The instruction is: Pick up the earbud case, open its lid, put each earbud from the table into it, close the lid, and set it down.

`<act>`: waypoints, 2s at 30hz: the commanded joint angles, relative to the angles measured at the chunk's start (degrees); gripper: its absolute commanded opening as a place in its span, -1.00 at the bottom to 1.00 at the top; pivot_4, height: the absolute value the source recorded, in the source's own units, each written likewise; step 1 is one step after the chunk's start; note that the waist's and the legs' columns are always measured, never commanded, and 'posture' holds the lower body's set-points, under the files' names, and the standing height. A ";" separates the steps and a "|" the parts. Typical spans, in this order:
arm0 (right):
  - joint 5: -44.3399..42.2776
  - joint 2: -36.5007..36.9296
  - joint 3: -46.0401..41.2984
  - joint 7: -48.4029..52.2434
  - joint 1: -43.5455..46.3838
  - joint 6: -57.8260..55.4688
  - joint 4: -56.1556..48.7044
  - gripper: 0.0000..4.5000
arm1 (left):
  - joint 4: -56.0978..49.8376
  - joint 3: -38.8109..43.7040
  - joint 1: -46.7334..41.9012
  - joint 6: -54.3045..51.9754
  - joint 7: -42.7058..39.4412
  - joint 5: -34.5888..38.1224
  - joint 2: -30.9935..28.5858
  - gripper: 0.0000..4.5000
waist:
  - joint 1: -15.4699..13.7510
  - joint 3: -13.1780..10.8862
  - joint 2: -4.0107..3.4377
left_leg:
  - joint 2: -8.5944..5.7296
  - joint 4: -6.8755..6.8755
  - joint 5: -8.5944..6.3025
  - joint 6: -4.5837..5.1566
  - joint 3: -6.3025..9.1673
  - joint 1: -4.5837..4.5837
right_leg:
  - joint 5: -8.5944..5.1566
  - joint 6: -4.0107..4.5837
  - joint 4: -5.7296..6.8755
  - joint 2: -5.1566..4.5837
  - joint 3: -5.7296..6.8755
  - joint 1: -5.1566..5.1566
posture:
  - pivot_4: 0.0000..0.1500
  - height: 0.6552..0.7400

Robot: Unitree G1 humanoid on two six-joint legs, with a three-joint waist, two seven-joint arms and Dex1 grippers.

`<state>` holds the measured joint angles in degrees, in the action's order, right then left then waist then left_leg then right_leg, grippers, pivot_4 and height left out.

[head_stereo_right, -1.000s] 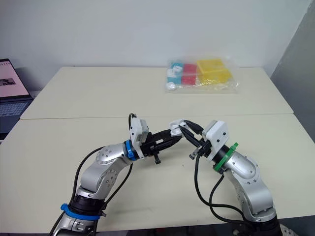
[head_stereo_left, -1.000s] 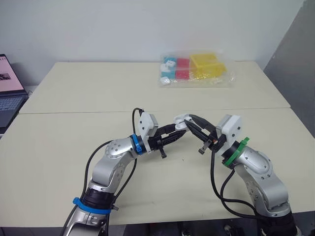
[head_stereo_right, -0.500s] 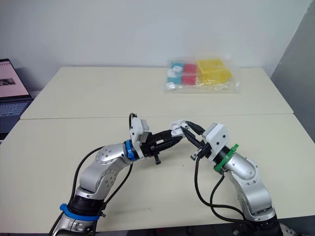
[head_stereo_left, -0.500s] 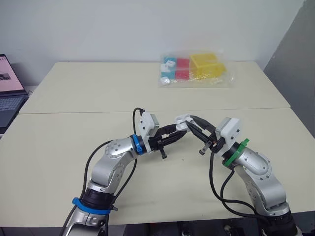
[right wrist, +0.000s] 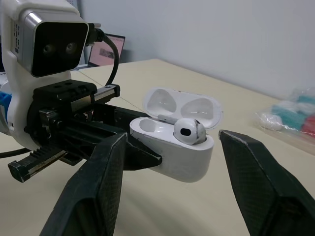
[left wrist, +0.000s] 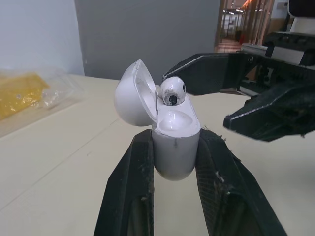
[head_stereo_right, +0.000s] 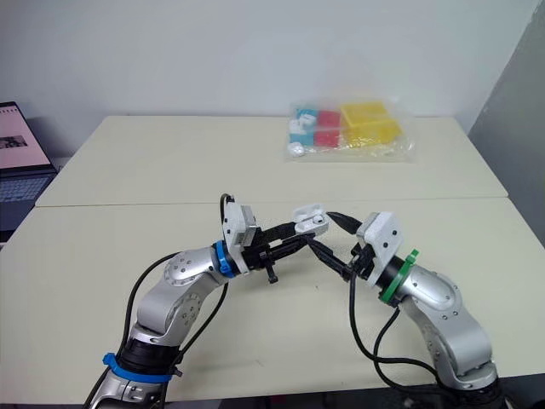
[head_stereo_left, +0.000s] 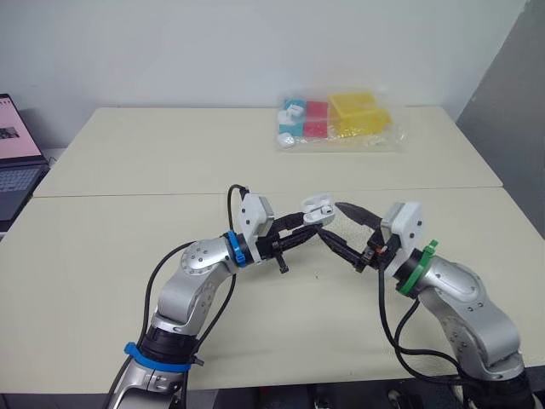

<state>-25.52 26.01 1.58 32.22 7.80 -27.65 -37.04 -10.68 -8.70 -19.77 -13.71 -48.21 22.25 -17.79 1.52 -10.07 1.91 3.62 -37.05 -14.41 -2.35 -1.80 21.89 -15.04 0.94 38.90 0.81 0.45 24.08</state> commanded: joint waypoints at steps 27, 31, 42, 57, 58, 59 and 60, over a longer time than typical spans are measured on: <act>11.19 1.68 -1.68 -19.76 15.75 -21.75 26.86 0.41 | 5.08 -0.83 3.15 13.65 -1.50 -6.67 -0.74 -0.65 | 0.03 -0.01 0.05 | 0.00 0.07 0.00 0.02 -0.08 0.19 | 0.01 -0.03 -0.23 -0.02 -0.05 0.12 | 1.00 1.00; 10.95 -0.34 -2.18 -19.45 15.06 -21.87 28.62 0.41 | 5.55 -0.93 2.99 13.97 -1.58 -6.81 -0.70 -0.65 | 0.10 -0.01 0.04 | 0.03 0.08 0.00 0.03 -0.06 0.14 | 0.01 -0.02 -0.14 -0.01 -0.04 0.11 | 1.00 1.00; 11.21 -1.65 -2.91 -18.40 14.66 -22.56 30.92 0.15 | 5.74 -1.38 3.08 14.31 -1.88 -6.96 -0.72 -0.65 | 0.10 -0.01 0.04 | 0.02 0.07 0.00 0.03 -0.07 0.10 | 0.01 -0.02 -0.07 -0.01 -0.05 0.11 | 1.00 1.00; 4.22 16.00 1.51 10.82 11.53 -18.92 21.96 -0.81 | 5.43 -1.38 3.99 14.55 -2.16 -7.32 -1.06 -0.65 | -0.09 -0.03 0.01 | -0.01 0.09 -0.01 0.04 -0.05 0.15 | 0.01 -0.03 -0.25 -0.02 -0.01 0.07 | 1.00 1.00; 4.54 17.82 2.06 13.10 11.28 -17.00 21.62 -0.81 | 5.26 -1.36 4.17 14.56 -2.20 -7.32 -1.15 -0.65 | -0.06 -0.03 0.02 | 0.00 0.08 -0.02 0.05 -0.04 0.15 | 0.01 -0.03 -0.29 0.00 0.00 0.07 | 1.00 1.00; 5.56 21.70 3.03 18.81 10.27 -11.58 21.33 -0.81 | 4.85 -1.37 4.58 14.44 -2.16 -7.31 -1.25 -0.65 | 0.06 -0.03 0.02 | 0.00 0.10 -0.02 0.05 -0.03 0.15 | 0.01 -0.03 -0.31 0.00 0.00 0.06 | 1.00 1.00; 6.30 24.45 3.69 22.95 9.52 -7.56 21.24 -0.81 | 4.56 -1.37 4.87 14.35 -2.14 -7.31 -1.31 -0.65 | 0.09 -0.03 0.02 | 0.01 0.09 -0.02 0.05 -0.04 0.13 | 0.01 -0.03 -0.30 0.01 -0.01 0.06 | 1.00 1.00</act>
<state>-19.83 48.14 4.88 48.66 17.88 -41.35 -13.79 -3.94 -9.96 -15.24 -0.55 -50.47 14.84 -18.84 1.60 -10.10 1.93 3.61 -36.95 -14.44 -2.29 -1.83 22.01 -15.03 0.90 38.59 0.82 0.46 24.14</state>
